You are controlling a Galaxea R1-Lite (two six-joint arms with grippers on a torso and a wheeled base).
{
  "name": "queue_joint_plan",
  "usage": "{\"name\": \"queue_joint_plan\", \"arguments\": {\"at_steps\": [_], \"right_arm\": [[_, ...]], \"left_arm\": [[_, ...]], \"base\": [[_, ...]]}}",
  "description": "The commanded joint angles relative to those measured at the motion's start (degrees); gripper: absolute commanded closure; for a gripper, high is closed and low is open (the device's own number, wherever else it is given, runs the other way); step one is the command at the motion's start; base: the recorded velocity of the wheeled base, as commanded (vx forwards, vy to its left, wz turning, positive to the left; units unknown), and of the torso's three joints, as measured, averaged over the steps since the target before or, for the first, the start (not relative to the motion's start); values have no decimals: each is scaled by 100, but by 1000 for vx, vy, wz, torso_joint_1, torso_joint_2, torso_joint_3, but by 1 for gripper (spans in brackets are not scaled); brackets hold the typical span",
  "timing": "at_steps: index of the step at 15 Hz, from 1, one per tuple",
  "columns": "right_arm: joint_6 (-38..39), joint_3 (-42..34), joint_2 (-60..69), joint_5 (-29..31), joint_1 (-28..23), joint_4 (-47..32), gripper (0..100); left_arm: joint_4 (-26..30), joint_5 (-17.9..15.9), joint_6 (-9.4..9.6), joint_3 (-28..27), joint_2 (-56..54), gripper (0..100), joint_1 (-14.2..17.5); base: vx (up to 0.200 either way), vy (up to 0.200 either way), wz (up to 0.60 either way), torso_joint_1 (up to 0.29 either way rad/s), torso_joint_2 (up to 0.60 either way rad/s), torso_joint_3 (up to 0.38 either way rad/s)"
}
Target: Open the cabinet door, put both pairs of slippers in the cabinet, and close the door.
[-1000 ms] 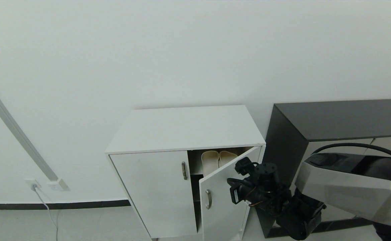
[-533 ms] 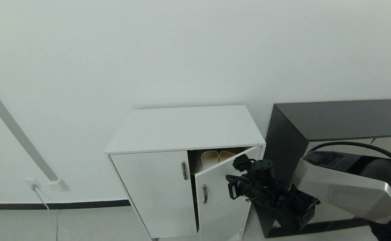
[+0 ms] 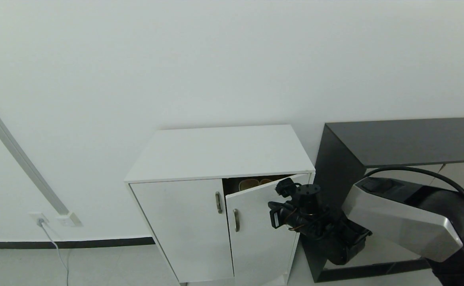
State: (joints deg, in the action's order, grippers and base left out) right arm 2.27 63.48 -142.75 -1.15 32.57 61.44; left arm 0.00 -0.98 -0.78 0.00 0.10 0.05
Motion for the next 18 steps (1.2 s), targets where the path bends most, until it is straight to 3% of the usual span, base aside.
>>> {"name": "queue_joint_plan", "arguments": {"at_steps": [1,11,18], "right_arm": [[2,147,-113,0,-23,-9,100],[2,912,-376,0,-181,-501,100],[2,1018,-403,0,-208,-598,100]], "left_arm": [[0,1,-1,0,-1,100,4],[0,1,-1,0,-1,100,4],[0,1,-1,0,-1,100,4]], "base": [[0,0,0,0,0,0],[0,0,0,0,0,0],[0,0,0,0,0,0]]}}
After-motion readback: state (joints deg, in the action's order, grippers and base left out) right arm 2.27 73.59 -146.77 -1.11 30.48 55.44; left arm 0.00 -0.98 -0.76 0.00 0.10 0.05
